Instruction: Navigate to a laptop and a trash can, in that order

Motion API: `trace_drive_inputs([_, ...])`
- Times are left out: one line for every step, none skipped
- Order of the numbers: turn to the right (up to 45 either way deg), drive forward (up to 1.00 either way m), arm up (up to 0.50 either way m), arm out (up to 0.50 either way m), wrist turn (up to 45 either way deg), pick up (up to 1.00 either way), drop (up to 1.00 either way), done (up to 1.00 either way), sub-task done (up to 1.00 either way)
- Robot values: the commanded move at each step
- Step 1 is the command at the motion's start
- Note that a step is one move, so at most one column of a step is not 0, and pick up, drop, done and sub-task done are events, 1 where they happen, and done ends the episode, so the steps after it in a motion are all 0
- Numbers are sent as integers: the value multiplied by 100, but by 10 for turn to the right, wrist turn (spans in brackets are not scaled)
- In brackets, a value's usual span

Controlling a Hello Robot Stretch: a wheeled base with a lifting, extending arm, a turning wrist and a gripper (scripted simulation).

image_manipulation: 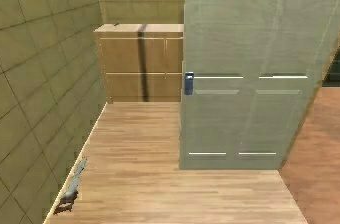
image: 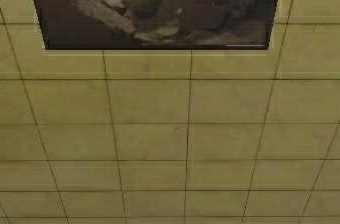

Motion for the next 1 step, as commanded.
trace_drive_inputs([-360, 0, 0, 0, 0, 0, 0, 0, 0])
